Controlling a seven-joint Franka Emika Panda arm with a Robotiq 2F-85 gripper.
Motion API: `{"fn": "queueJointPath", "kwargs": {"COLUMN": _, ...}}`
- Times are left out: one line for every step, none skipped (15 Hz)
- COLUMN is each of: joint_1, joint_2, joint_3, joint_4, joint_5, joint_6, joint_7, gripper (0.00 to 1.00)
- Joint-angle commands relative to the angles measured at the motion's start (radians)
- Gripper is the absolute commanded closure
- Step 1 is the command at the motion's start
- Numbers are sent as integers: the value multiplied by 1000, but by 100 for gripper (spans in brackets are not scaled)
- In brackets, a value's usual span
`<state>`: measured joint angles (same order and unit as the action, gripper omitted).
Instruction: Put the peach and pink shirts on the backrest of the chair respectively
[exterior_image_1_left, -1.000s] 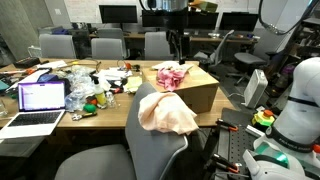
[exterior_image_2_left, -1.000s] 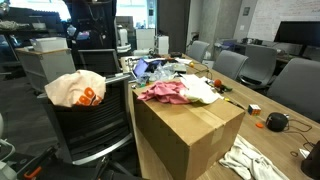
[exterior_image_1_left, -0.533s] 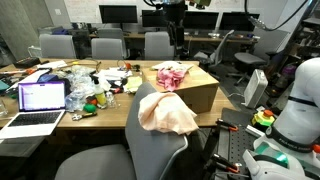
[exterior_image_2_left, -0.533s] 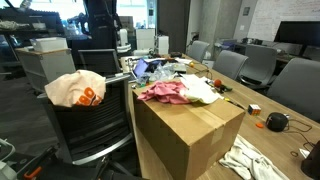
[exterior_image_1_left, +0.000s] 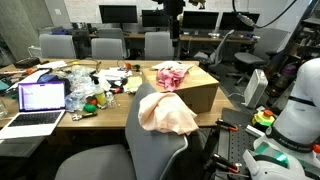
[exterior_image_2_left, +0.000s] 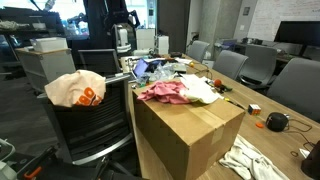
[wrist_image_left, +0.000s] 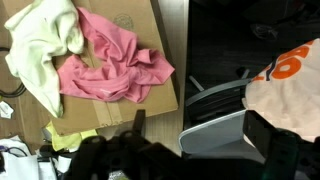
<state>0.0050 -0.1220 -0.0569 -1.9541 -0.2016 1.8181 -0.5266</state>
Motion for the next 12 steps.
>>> {"fn": "queueJointPath", "kwargs": {"joint_1": -24, "joint_2": 50, "joint_3": -22, "joint_4": 67, "joint_5": 49, "joint_6": 21, "joint_7": -10, "gripper": 0}}
{"fn": "queueJointPath", "kwargs": {"joint_1": -30, "joint_2": 56, "joint_3": -25, "joint_4": 71, "joint_5": 57, "joint_6": 30, "joint_7": -4, "gripper": 0}}
{"fn": "queueJointPath", "kwargs": {"joint_1": -35, "joint_2": 63, "joint_3": -28, "joint_4": 76, "joint_5": 66, "joint_6": 31, "joint_7": -2, "gripper": 0}}
{"fn": "queueJointPath", "kwargs": {"joint_1": -40, "joint_2": 69, "joint_3": -29, "joint_4": 79, "joint_5": 65, "joint_6": 41, "joint_7": 2, "gripper": 0}}
{"fn": "queueJointPath", "kwargs": {"joint_1": -44, "joint_2": 78, "joint_3": -29, "joint_4": 84, "joint_5": 69, "joint_6": 43, "joint_7": 0, "gripper": 0}}
{"fn": "queueJointPath", "kwargs": {"joint_1": -47, "joint_2": 86, "joint_3": -29, "joint_4": 86, "joint_5": 67, "joint_6": 56, "joint_7": 8, "gripper": 0}}
{"fn": "queueJointPath", "kwargs": {"joint_1": -50, "joint_2": 100, "joint_3": -28, "joint_4": 95, "joint_5": 73, "joint_6": 56, "joint_7": 11, "gripper": 0}}
{"fn": "queueJointPath", "kwargs": {"joint_1": -51, "joint_2": 109, "joint_3": -26, "joint_4": 100, "joint_5": 79, "joint_6": 58, "joint_7": 14, "gripper": 0}}
{"fn": "queueJointPath", "kwargs": {"joint_1": -51, "joint_2": 117, "joint_3": -24, "joint_4": 104, "joint_5": 83, "joint_6": 61, "joint_7": 21, "gripper": 0}}
{"fn": "queueJointPath", "kwargs": {"joint_1": -51, "joint_2": 130, "joint_3": -22, "joint_4": 114, "joint_5": 99, "joint_6": 57, "joint_7": 20, "gripper": 0}}
{"fn": "queueJointPath", "kwargs": {"joint_1": -51, "joint_2": 146, "joint_3": -21, "joint_4": 131, "joint_5": 114, "joint_6": 59, "joint_7": 35, "gripper": 0}}
{"fn": "queueJointPath", "kwargs": {"joint_1": -53, "joint_2": 162, "joint_3": -20, "joint_4": 149, "joint_5": 132, "joint_6": 56, "joint_7": 44, "gripper": 0}}
